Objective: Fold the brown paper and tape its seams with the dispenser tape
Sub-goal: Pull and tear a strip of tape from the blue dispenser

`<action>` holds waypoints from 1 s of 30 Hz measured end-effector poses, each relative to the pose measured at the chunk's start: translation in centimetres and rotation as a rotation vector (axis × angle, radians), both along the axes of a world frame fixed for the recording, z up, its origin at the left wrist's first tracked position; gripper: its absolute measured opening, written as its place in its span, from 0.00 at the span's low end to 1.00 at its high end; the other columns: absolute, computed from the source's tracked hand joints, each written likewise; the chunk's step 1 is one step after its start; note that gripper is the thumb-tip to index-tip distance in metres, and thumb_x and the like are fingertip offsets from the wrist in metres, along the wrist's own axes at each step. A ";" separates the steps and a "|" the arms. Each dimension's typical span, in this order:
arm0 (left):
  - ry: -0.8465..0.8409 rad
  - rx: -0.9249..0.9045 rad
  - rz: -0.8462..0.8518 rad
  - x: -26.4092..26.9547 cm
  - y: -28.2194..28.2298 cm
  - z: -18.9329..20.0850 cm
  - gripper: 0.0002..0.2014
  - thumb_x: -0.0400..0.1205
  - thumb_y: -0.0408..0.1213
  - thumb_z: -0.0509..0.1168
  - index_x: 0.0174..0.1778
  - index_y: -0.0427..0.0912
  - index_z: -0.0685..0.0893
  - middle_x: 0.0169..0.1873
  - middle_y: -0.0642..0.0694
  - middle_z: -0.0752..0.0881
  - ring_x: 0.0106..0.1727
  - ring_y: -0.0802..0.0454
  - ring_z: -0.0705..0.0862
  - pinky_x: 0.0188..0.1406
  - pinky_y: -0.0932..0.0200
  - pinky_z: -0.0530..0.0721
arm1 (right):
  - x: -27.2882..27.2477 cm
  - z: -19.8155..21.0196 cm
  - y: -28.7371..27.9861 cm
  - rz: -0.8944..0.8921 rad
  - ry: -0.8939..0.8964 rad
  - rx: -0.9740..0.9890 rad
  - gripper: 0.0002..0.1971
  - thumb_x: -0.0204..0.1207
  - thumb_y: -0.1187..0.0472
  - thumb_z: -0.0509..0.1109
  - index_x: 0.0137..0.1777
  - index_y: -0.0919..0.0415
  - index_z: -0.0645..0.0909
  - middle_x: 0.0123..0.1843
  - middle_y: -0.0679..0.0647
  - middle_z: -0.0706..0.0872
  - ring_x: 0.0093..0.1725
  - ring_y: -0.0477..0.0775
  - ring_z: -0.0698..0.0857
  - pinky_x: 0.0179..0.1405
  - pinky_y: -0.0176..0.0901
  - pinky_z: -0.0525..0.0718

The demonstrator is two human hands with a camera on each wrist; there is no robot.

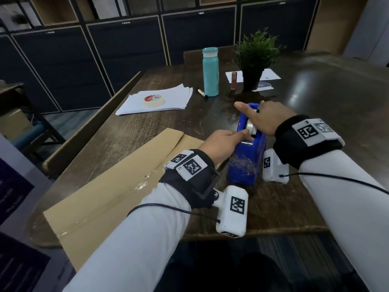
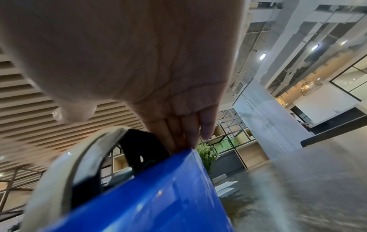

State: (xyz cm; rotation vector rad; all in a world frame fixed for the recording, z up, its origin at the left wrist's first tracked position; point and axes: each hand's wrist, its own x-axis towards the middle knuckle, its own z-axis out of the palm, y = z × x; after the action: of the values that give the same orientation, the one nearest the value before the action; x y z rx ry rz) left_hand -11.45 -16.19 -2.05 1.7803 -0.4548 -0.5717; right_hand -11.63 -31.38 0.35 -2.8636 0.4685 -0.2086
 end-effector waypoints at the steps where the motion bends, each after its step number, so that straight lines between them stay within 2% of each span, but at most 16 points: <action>1: 0.017 -0.018 0.010 -0.1 -0.1 0.0 0.16 0.86 0.46 0.60 0.54 0.39 0.88 0.40 0.46 0.88 0.36 0.57 0.83 0.40 0.64 0.82 | 0.1 0.1 -0.1 0.000 -0.006 -0.004 0.45 0.73 0.24 0.37 0.34 0.65 0.78 0.32 0.59 0.78 0.31 0.53 0.77 0.40 0.47 0.72; 4: 0.087 -0.074 0.057 -0.3 -0.2 0.2 0.14 0.85 0.44 0.62 0.49 0.39 0.89 0.38 0.46 0.88 0.31 0.59 0.85 0.26 0.73 0.83 | 0.5 0.2 -0.5 0.001 -0.039 -0.016 0.45 0.68 0.20 0.36 0.43 0.62 0.76 0.34 0.55 0.77 0.39 0.56 0.80 0.43 0.48 0.76; 5: 0.099 -0.082 0.074 -0.4 -0.3 0.2 0.13 0.85 0.45 0.63 0.45 0.41 0.89 0.38 0.46 0.89 0.32 0.58 0.86 0.26 0.74 0.82 | 0.5 0.2 -0.6 0.001 -0.042 -0.022 0.45 0.68 0.20 0.36 0.44 0.61 0.77 0.34 0.55 0.77 0.39 0.56 0.80 0.42 0.48 0.75; 7: 0.107 -0.097 0.104 -0.4 -0.7 0.1 0.12 0.82 0.45 0.66 0.39 0.43 0.89 0.43 0.42 0.91 0.37 0.52 0.86 0.41 0.65 0.85 | 0.5 0.3 -0.5 0.000 -0.039 -0.031 0.45 0.69 0.21 0.36 0.42 0.61 0.77 0.33 0.55 0.77 0.38 0.56 0.79 0.42 0.47 0.75; 8: 0.116 -0.110 0.119 -0.4 -0.9 0.1 0.11 0.81 0.44 0.68 0.37 0.43 0.89 0.43 0.41 0.91 0.39 0.50 0.86 0.44 0.60 0.85 | 0.5 0.4 -0.4 -0.004 -0.036 -0.035 0.44 0.69 0.21 0.36 0.40 0.61 0.77 0.33 0.56 0.77 0.36 0.55 0.78 0.41 0.47 0.74; 9: 0.128 -0.124 0.135 -0.5 -1.0 0.1 0.10 0.81 0.42 0.69 0.36 0.43 0.89 0.42 0.41 0.91 0.38 0.50 0.86 0.43 0.58 0.84 | 0.5 0.5 -0.3 -0.007 -0.033 -0.043 0.44 0.69 0.21 0.36 0.38 0.61 0.76 0.33 0.56 0.78 0.34 0.54 0.77 0.40 0.47 0.74; 11: 0.152 -0.148 0.159 -0.6 -1.3 0.2 0.08 0.80 0.40 0.70 0.36 0.42 0.88 0.37 0.45 0.89 0.33 0.53 0.85 0.33 0.63 0.83 | 0.5 0.7 -0.2 -0.018 -0.026 -0.053 0.44 0.69 0.22 0.36 0.36 0.61 0.76 0.32 0.57 0.78 0.31 0.52 0.76 0.39 0.47 0.73; 14: 0.156 -0.162 0.180 -1.0 -1.2 0.6 0.07 0.80 0.39 0.69 0.39 0.41 0.88 0.37 0.48 0.89 0.31 0.55 0.84 0.23 0.68 0.80 | 0.5 0.9 0.0 -0.028 -0.019 -0.069 0.45 0.70 0.22 0.37 0.35 0.64 0.77 0.31 0.59 0.78 0.30 0.53 0.75 0.39 0.47 0.73; 15: 0.157 -0.173 0.185 -1.1 -1.1 0.9 0.07 0.81 0.39 0.68 0.40 0.41 0.88 0.37 0.48 0.88 0.32 0.56 0.83 0.23 0.68 0.80 | 0.5 0.9 0.1 -0.029 -0.017 -0.070 0.45 0.71 0.22 0.37 0.35 0.64 0.78 0.31 0.59 0.78 0.30 0.53 0.75 0.39 0.47 0.73; 18: 0.155 -0.205 0.188 -1.3 -0.7 2.2 0.10 0.83 0.41 0.65 0.43 0.41 0.88 0.35 0.53 0.86 0.34 0.58 0.82 0.30 0.64 0.79 | 0.4 1.0 0.3 -0.030 -0.002 -0.054 0.44 0.72 0.24 0.38 0.33 0.64 0.77 0.30 0.59 0.78 0.29 0.52 0.75 0.38 0.47 0.72; 21: 0.120 -0.191 0.167 -1.4 -0.5 3.2 0.12 0.83 0.42 0.65 0.52 0.37 0.89 0.35 0.55 0.86 0.35 0.61 0.81 0.32 0.65 0.78 | 0.4 1.1 0.4 -0.031 0.001 -0.041 0.43 0.73 0.25 0.39 0.30 0.64 0.76 0.28 0.58 0.77 0.28 0.52 0.75 0.36 0.46 0.71; 23: 0.096 -0.171 0.154 -1.6 -0.3 3.0 0.13 0.83 0.41 0.65 0.53 0.36 0.89 0.34 0.55 0.86 0.32 0.62 0.82 0.30 0.66 0.79 | 0.4 1.1 0.3 -0.032 -0.001 -0.034 0.42 0.73 0.24 0.39 0.29 0.63 0.75 0.27 0.58 0.77 0.27 0.53 0.75 0.34 0.44 0.71; 26: 0.083 -0.172 0.145 -2.1 0.1 2.1 0.10 0.83 0.38 0.65 0.48 0.36 0.89 0.31 0.54 0.85 0.22 0.69 0.82 0.19 0.73 0.78 | 0.2 1.2 0.4 -0.034 -0.004 -0.040 0.42 0.73 0.24 0.39 0.29 0.63 0.74 0.27 0.57 0.76 0.27 0.53 0.74 0.34 0.45 0.71; 30: 0.072 -0.142 0.141 -2.5 0.4 1.2 0.10 0.82 0.41 0.66 0.38 0.44 0.88 0.30 0.57 0.86 0.29 0.67 0.83 0.27 0.70 0.77 | 0.2 1.4 0.8 -0.048 -0.013 -0.035 0.43 0.72 0.23 0.40 0.28 0.63 0.74 0.28 0.58 0.76 0.28 0.54 0.74 0.37 0.46 0.74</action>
State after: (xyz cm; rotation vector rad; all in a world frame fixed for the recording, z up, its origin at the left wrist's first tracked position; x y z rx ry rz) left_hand -13.93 -15.81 -0.86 1.6354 -0.3092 -0.4906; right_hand -11.40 -30.58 1.74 -2.8848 0.5365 -0.2458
